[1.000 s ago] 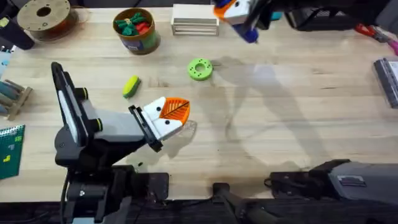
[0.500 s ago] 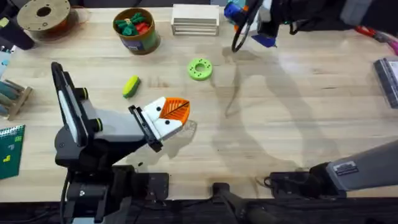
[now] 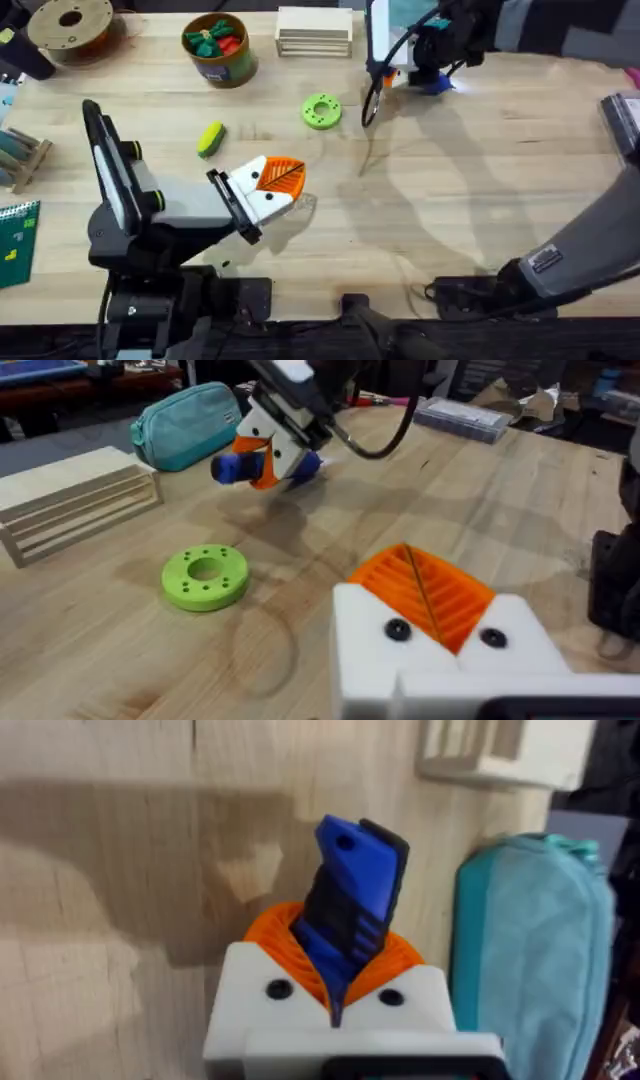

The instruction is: Pick up the gripper from the table and insert it into the empty holder that is missing its gripper. Then pick up a screw, insert it into the mounting hole, and use the screwdriver to tighten it. Finally, clean up the table by picking up the vegetable and placing it into the bucket.

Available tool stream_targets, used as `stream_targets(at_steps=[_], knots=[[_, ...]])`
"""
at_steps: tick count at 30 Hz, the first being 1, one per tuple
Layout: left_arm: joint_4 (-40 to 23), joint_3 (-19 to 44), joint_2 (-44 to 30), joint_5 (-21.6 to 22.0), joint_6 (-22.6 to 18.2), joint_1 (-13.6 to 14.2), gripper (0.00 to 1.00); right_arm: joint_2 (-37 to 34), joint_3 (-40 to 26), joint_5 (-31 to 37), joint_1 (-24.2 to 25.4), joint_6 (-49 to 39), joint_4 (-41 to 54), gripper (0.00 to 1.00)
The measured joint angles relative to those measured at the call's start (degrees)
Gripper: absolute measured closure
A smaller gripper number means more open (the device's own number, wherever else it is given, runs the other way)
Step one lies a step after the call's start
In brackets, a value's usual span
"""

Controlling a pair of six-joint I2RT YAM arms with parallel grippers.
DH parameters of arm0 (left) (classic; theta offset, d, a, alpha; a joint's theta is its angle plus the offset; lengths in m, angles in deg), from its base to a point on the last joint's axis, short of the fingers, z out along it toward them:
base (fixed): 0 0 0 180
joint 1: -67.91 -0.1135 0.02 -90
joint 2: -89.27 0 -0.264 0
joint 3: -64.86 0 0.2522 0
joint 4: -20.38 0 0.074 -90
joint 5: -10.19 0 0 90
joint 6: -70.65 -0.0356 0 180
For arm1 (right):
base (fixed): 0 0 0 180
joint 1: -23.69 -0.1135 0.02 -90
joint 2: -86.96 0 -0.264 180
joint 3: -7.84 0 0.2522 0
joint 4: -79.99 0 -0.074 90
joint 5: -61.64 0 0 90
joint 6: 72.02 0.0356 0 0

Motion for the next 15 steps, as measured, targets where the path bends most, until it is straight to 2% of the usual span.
stream_targets(at_steps=[5, 11, 13, 15], knots=[[0.0, 0.0, 0.0, 0.0, 0.0, 0.0, 0.996, -2.2, 0.0, 4.3, 0.0, -1.5, -0.2, 0.994], [0.0, 0.0, 0.0, 0.0, 0.0, 0.0, 0.996, -2.3, -0.1, 5.7, 0.1, -2.1, -0.3, 0.994], [0.0, 0.0, 0.0, 0.0, 0.0, 0.0, 0.996, -2.3, -0.1, 5.9, 0.1, -2.3, 0.3, 0.931], [0.0, 0.0, 0.0, 0.0, 0.0, 0.0, 0.996, -2.3, -0.1, 6.1, 0.1, -2.4, 1.1, 0.817]])
